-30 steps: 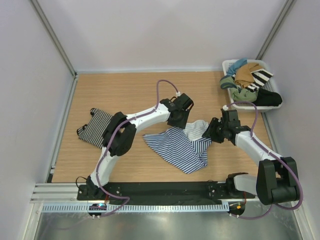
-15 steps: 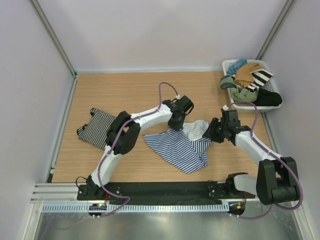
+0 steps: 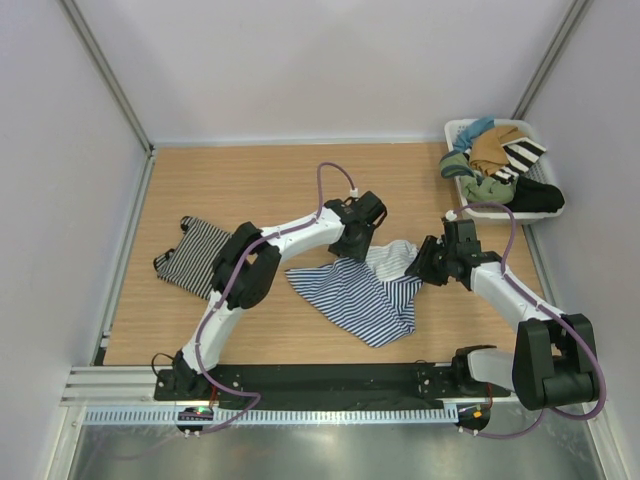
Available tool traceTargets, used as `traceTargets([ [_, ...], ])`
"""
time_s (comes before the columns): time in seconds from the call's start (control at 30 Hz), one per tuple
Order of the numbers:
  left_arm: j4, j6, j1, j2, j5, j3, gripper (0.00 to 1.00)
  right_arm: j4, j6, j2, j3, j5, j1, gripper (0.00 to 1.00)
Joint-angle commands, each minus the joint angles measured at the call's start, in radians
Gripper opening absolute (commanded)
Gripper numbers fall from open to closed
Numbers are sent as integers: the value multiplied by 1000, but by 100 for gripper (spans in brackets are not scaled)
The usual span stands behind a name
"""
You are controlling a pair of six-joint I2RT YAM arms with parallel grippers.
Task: Fold and stack the tank tops
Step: Flatten the tank top out
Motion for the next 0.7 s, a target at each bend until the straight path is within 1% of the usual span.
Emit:
traceTargets([
  [0.0,32,28,2,-41,11,41,53,18,0,-24,8,-3,4,38],
  [0.2,110,28,17,-41,136,25,50,13,-3,-23,16,-3,3,38],
  [0.27,132,25,17,-38,165,14,49,10,-4,-23,17,-1,3,38],
  [0.33,133,23,17,-23,171,14,46,10,-4,-24,19,-3,3,38],
  [0.47,118,20,20,2,173,15,37,5,-6,-26,22,-3,5,38],
  [0.67,104,20,20,20,174,17,19,2,-7,-26,25,-3,5,38],
])
